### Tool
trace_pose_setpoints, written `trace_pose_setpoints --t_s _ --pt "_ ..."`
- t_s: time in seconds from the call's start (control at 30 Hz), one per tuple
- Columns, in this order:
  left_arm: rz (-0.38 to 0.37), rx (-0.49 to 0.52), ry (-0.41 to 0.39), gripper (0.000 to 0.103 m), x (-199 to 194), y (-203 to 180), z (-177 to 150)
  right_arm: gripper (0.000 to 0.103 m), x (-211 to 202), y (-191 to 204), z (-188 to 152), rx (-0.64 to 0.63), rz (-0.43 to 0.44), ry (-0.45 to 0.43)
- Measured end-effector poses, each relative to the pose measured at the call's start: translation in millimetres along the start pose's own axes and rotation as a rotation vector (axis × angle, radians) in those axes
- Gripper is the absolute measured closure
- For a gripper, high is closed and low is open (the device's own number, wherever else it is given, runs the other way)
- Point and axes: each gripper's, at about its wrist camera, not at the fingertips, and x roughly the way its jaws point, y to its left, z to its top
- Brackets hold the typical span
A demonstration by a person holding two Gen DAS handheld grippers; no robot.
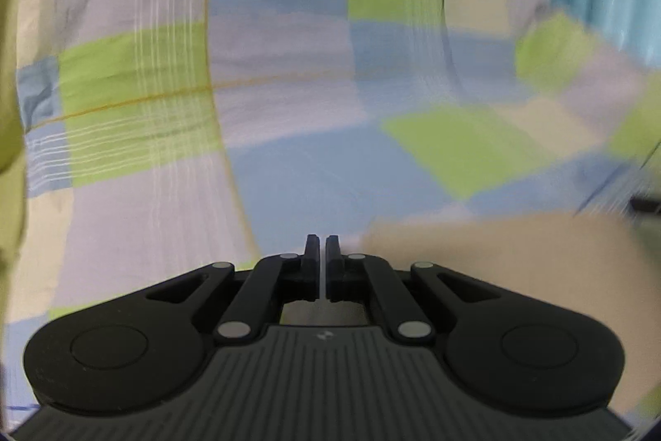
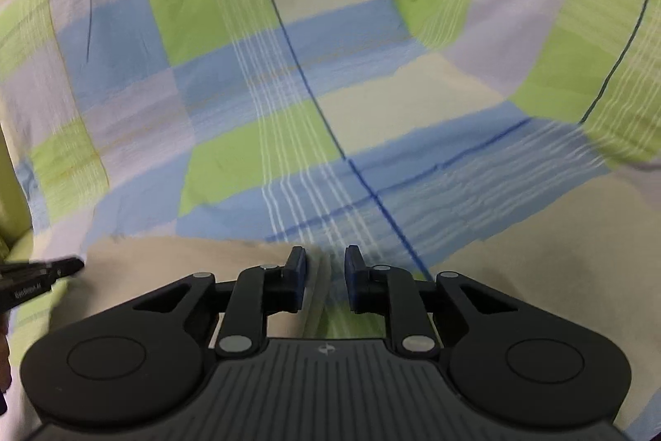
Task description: Fold clothes
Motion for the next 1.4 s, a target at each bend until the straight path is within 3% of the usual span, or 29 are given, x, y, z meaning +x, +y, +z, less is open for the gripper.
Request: trace_pose_setpoints --t_s 0.1,0.23,0.3,0.37,0.43,0.47,0.5,0.63,0.77,0.87,0.9,0.93,0.97,1.0,1.03,1.07,1.23,1.33,1.4 --pt "-0.139 -0.009 -0.009 0.102 1.9 -18.8 6.4 0.081 -10.7 9.9 2.4 -0.042 0.039 -0.072" --pt "-0.243 0.116 0.071 0.096 22.7 -64.5 2.2 0.082 9.1 27.2 -1.5 -0.090 0.112 0.036" --pt "-0.188 0.204 0.094 0.096 30.5 -78.9 -2.0 0.085 16.5 30.1 -3.7 -0.119 0.078 0.059" --pt "-0.110 0.272 0.093 0.096 36.3 -84.5 -5.7 0.103 20.1 29.0 -4.2 -0.137 0.020 0.062" --pt "-0.038 0.256 0.091 0.096 38.8 -67.4 -4.5 0.099 16.2 24.6 -3.1 -0.125 -0.039 0.037" --pt "-0.002 0.247 0.089 0.096 40.1 -58.7 -3.8 0.087 13.8 24.0 -3.1 -0.125 -0.061 0.025" --pt "-0.005 0.220 0.092 0.097 40.2 -49.7 -2.3 0.077 11.2 24.7 -3.2 -0.132 -0.070 0.010" --pt "0.022 0.181 0.091 0.096 41.5 -36.9 1.5 0.077 3.6 40.1 -6.3 -0.177 0.050 -0.030" --pt "0.025 0.213 0.095 0.096 39.4 -38.2 2.3 0.075 18.0 57.1 -11.4 -0.236 0.132 0.064" --pt "0.026 0.175 0.116 0.096 34.5 -29.8 5.2 0.077 22.4 47.7 -13.1 -0.219 0.105 0.090" --pt "0.046 0.180 0.127 0.096 33.4 -28.1 6.0 0.081 21.1 43.6 -11.7 -0.220 0.071 0.083" --pt "0.056 0.186 0.134 0.097 30.3 -27.0 6.9 0.092 18.8 39.4 -11.0 -0.226 0.024 0.073" --pt "0.050 0.170 0.143 0.097 24.4 -24.7 9.0 0.101 17.0 35.8 -10.8 -0.230 -0.022 0.065" --pt "0.024 0.146 0.141 0.098 16.4 -22.8 10.8 0.103 15.0 32.6 -10.6 -0.228 -0.065 0.055" --pt "-0.012 0.140 0.136 0.098 8.5 -24.3 11.6 0.083 11.2 29.4 -10.6 -0.222 -0.097 0.043" --pt "-0.048 0.136 0.131 0.097 0.6 -25.9 12.2 0.080 6.4 26.4 -10.9 -0.213 -0.120 0.030" --pt "-0.155 0.235 0.162 0.097 -20.6 -51.8 3.4 0.081 -20.2 44.1 -21.9 -0.205 0.077 0.009" --pt "-0.180 0.297 0.191 0.097 -27.4 -61.9 -3.9 0.081 -21.3 67.1 -31.8 -0.270 0.143 0.090" --pt "-0.166 0.328 0.227 0.096 -27.8 -63.7 -10.5 0.080 -18.5 76.5 -38.5 -0.320 0.132 0.148"
